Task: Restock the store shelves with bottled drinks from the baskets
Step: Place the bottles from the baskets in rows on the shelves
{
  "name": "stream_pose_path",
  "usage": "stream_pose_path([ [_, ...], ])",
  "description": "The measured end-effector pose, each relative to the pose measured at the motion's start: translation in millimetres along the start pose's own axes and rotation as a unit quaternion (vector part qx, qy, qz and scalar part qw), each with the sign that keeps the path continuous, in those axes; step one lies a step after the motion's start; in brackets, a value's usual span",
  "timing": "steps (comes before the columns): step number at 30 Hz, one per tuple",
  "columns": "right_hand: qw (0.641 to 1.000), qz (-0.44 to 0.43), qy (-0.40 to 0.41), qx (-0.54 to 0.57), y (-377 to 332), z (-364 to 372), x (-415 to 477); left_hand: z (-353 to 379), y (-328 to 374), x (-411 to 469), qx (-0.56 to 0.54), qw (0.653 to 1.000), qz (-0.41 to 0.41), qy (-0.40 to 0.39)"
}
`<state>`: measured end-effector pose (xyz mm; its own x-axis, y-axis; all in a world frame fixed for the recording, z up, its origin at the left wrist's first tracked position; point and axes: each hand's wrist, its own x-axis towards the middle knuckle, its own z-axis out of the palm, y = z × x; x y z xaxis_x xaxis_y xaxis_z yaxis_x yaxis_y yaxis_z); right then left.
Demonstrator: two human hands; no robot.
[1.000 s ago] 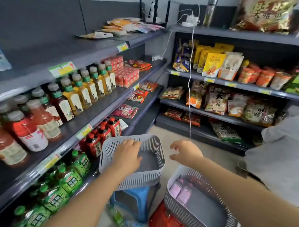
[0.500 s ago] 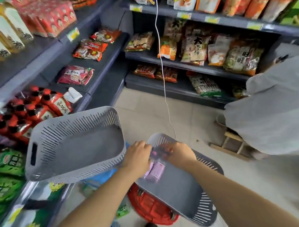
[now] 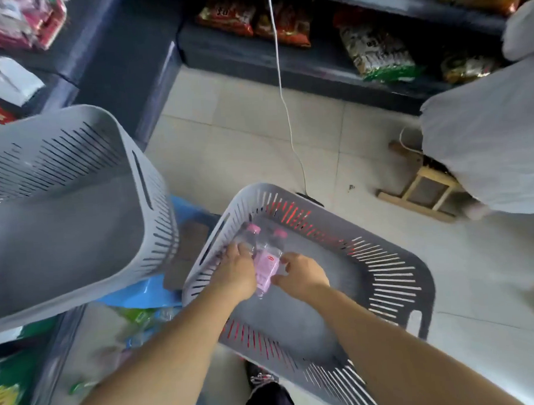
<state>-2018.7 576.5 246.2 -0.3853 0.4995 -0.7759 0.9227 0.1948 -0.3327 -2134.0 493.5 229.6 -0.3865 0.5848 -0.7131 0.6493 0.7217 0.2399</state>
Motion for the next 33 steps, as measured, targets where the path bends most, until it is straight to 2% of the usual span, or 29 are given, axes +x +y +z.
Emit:
stream_pose_path([
  [4,0.995,0.036,-0.018,0.090,8,24,27,22,-4,25,-0.044,0.997,-0.068,-0.002],
  [8,0.972,0.110,-0.001,0.206,15,35,46,34,-6,39,-0.042,0.996,-0.080,0.013],
  [12,0.945,0.148,0.010,0.292,27,44,59,46,-8,45,-0.141,0.984,-0.092,-0.052],
  [15,0.922,0.167,0.015,0.348,31,52,68,45,-4,46,-0.156,0.981,-0.095,-0.060],
  [19,0.926,0.179,0.019,0.333,39,49,65,38,-4,41,-0.229,0.957,-0.118,-0.134],
  [22,0.902,0.199,-0.016,0.383,47,40,49,23,-8,26,-0.268,0.939,-0.124,-0.177],
  [24,0.891,0.188,-0.027,0.412,47,30,35,9,-8,12,-0.296,0.928,-0.125,-0.190],
  [28,0.884,0.109,-0.017,0.454,27,-1,-2,-25,-6,-24,-0.370,0.905,-0.103,-0.184],
  [33,0.880,-0.013,-0.052,0.471,-14,-45,-60,-72,-7,-81,-0.457,0.883,-0.049,-0.098],
])
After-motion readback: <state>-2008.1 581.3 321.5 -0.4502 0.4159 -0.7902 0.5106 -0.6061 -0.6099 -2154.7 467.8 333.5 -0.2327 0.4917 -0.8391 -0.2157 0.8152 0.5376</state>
